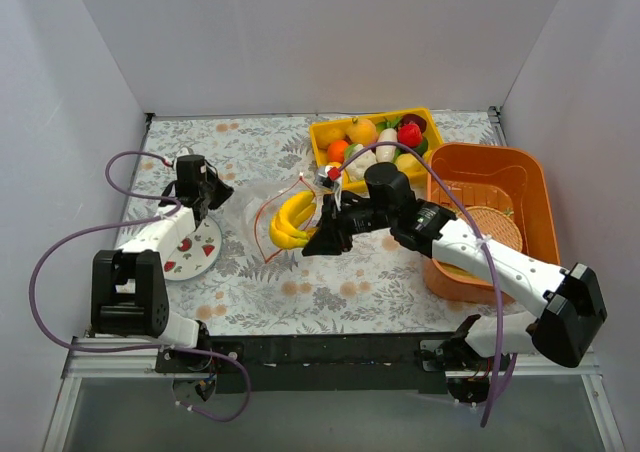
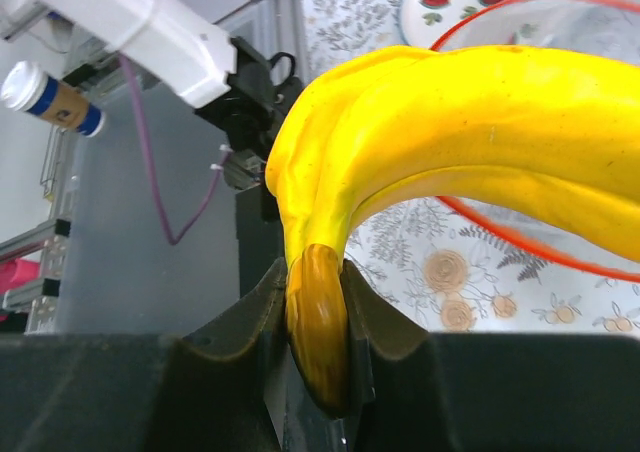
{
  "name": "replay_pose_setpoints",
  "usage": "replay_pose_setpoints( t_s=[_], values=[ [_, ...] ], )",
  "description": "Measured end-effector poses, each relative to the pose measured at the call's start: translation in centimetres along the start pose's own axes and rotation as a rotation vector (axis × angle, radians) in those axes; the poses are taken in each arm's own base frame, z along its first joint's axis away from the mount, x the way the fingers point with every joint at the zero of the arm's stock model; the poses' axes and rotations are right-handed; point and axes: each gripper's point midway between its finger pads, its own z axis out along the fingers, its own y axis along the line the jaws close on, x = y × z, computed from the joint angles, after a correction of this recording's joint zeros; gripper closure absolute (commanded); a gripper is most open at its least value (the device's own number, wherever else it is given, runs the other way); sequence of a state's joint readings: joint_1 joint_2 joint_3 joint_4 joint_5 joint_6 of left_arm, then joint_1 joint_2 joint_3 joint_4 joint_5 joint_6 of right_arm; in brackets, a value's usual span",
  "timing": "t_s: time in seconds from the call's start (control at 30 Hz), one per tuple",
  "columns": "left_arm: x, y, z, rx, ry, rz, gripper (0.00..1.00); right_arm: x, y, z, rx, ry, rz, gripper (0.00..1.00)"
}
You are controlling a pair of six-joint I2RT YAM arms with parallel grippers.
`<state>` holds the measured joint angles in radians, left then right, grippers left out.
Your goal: Open the zip-top bag and remove the fake food
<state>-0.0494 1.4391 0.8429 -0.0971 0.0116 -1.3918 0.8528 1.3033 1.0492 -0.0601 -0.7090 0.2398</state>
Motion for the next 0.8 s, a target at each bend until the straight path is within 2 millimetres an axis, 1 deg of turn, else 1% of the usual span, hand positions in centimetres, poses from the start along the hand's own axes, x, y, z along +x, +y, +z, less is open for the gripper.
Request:
replay_pose_setpoints(
  t_s=[0.17, 0.2, 0.23, 0.37, 0.47, 0.53, 0.6, 0.67, 0.73, 0.8],
  values=[
    [-1.4, -0.4, 1.1, -0.035, -0.014, -0.028, 1.00, -0.7, 2.4, -0.7, -0.095, -0.012, -0.019, 0.79],
    [-1.6, -0.3, 1.3, -0.048, -0.018, -0.036, 1.00, -1.0, 3.0, -0.9, -0.119, -0.018, -0.024, 0.78],
    [-1.8, -0.1, 1.4, -0.064, -0.024, -0.044, 1.00, -1.1, 3.2, -1.0, -0.125, -0.019, -0.026, 0.79],
    [-2.4, 0.7, 1.9, -0.126, -0.039, -0.079, 1.00, -2.6, 5.2, -1.4, -0.210, -0.040, -0.036, 0.79],
    [-2.8, 1.2, 1.9, -0.163, -0.058, -0.100, 1.00, -3.7, 6.1, -1.7, -0.239, -0.056, -0.051, 0.79],
    [-3.2, 1.4, 1.8, -0.181, -0.072, -0.108, 1.00, -4.7, 6.1, -1.9, -0.231, -0.069, -0.060, 0.79],
    [-3.9, 1.6, 1.7, -0.203, -0.095, -0.113, 1.00, -6.1, 5.3, -2.1, -0.178, -0.088, -0.071, 0.79],
    [-4.7, 1.6, 1.5, -0.220, -0.120, -0.115, 1.00, -8.3, 3.6, -2.6, -0.083, -0.123, -0.083, 0.80],
    [-5.6, 1.7, 1.3, -0.231, -0.143, -0.119, 1.00, -10.6, 1.0, -3.5, 0.036, -0.166, -0.095, 0.81],
    [-6.5, 1.8, 1.2, -0.241, -0.162, -0.125, 1.00, -12.6, -2.3, -4.7, 0.164, -0.203, -0.098, 0.81]
  ],
)
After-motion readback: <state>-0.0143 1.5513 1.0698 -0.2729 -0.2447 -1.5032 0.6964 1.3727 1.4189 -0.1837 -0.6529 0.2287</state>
